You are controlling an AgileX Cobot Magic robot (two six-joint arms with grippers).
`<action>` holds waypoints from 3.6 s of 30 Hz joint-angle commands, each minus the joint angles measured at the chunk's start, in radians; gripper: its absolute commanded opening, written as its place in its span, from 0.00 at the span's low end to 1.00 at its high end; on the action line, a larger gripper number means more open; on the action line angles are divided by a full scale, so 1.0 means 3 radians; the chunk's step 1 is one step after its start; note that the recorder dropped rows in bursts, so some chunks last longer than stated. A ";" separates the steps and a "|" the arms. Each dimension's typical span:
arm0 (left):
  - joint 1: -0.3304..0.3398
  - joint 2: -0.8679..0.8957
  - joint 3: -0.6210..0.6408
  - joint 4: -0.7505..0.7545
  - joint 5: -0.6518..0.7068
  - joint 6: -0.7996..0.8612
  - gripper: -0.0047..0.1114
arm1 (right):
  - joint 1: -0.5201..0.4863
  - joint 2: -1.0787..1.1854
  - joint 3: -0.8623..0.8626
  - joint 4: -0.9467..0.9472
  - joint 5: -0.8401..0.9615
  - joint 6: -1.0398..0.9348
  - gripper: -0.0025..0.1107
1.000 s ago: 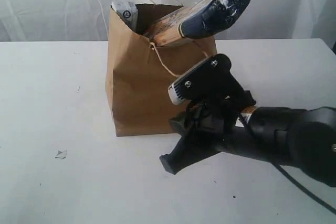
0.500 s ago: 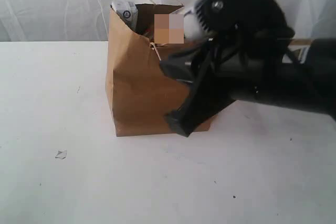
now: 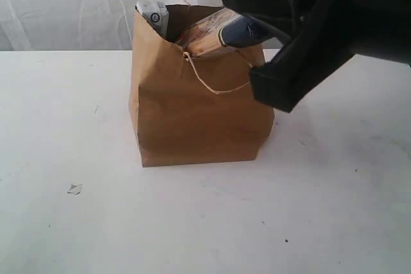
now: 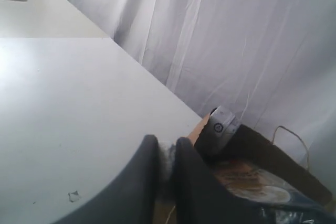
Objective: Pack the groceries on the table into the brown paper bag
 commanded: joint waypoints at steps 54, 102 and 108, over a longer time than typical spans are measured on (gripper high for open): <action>0.0013 -0.0015 0.0008 -0.0028 0.0000 -0.0011 0.34 | -0.0001 0.2181 -0.2068 -0.3016 0.1306 0.1397 0.48; 0.0013 -0.0015 0.0008 -0.0028 0.0000 -0.0005 0.34 | -0.0001 -0.0770 -0.0737 -0.4189 0.2701 0.3807 0.43; 0.0013 -0.0015 0.0008 -0.0028 0.0000 -0.0005 0.34 | -0.0001 -0.1102 -0.0539 -0.4171 0.3093 0.3871 0.43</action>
